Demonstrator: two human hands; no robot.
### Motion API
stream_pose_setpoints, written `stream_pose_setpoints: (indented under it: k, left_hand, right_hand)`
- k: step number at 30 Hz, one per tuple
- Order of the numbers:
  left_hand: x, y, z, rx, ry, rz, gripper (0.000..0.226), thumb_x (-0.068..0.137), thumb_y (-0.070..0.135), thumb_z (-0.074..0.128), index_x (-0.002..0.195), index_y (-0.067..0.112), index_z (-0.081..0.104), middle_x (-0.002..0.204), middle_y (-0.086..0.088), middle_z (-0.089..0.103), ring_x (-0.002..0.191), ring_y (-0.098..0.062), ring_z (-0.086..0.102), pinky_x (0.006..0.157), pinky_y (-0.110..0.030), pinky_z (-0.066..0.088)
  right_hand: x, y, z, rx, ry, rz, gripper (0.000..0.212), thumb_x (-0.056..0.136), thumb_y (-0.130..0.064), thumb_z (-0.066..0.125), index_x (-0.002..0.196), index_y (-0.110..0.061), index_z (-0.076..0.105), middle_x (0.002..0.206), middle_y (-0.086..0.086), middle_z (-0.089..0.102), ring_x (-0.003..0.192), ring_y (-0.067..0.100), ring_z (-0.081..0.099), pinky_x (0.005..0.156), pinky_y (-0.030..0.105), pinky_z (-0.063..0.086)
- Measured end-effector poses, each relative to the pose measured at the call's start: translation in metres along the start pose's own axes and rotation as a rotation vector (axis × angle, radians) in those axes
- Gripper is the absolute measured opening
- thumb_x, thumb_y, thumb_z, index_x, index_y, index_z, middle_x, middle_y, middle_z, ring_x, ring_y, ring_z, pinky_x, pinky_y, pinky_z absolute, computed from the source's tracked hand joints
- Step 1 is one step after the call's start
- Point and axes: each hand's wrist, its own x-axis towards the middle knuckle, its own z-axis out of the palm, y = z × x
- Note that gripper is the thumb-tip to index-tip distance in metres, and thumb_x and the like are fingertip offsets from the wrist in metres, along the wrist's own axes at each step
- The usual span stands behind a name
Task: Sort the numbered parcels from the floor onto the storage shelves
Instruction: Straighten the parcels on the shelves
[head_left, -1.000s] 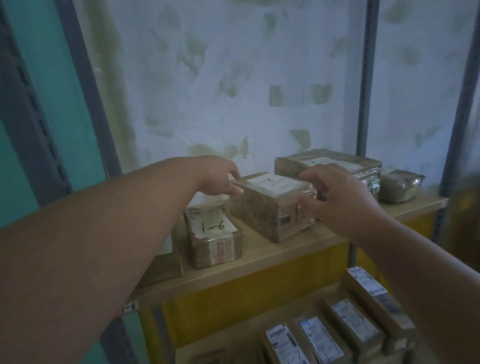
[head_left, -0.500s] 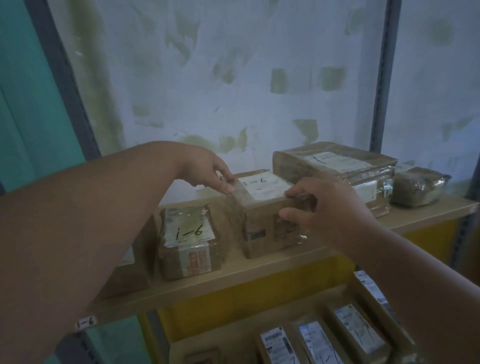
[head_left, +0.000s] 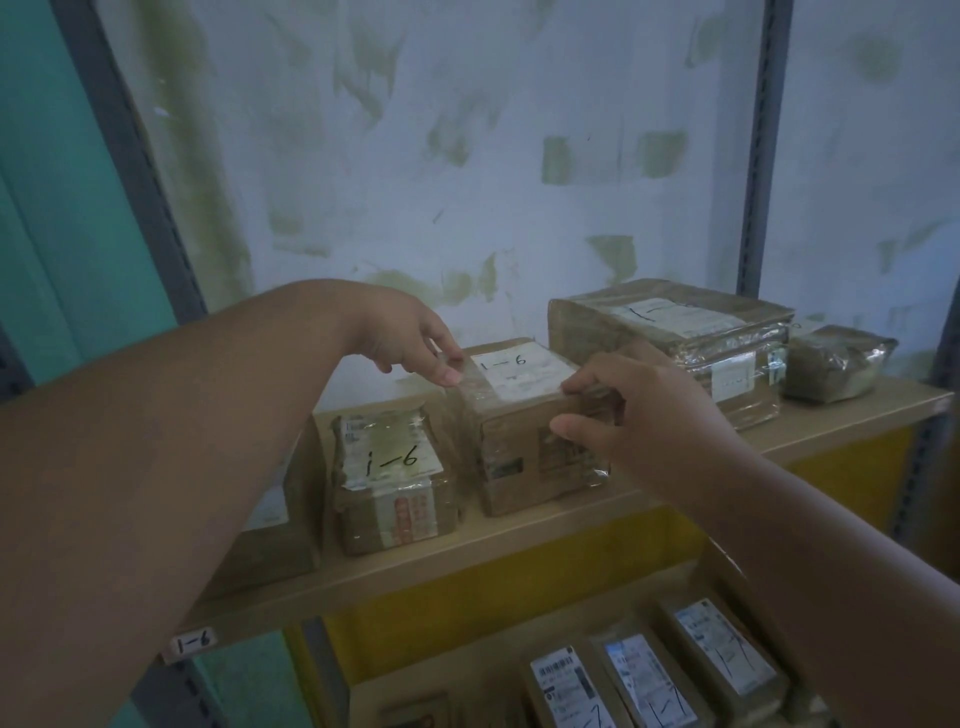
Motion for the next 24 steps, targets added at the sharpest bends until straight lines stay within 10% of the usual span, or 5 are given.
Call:
stream_pose_setpoints:
  k: [24]
  left_hand:
    - [0.042, 0.112, 0.005, 0.209, 0.212, 0.252, 0.052, 0.090, 0.055, 0.063, 0.137, 0.037, 0.053, 0.127, 0.010, 0.063, 0.114, -0.013, 0.059, 0.098, -0.032, 0.043]
  right_hand:
    - [0.002, 0.094, -0.088, -0.122, 0.178, 0.068, 0.046, 0.081, -0.052, 0.071, 0.123, -0.036, 0.062, 0.118, -0.011, 0.052, 0.105, 0.012, 0.055, 0.086, 0.029, 0.045]
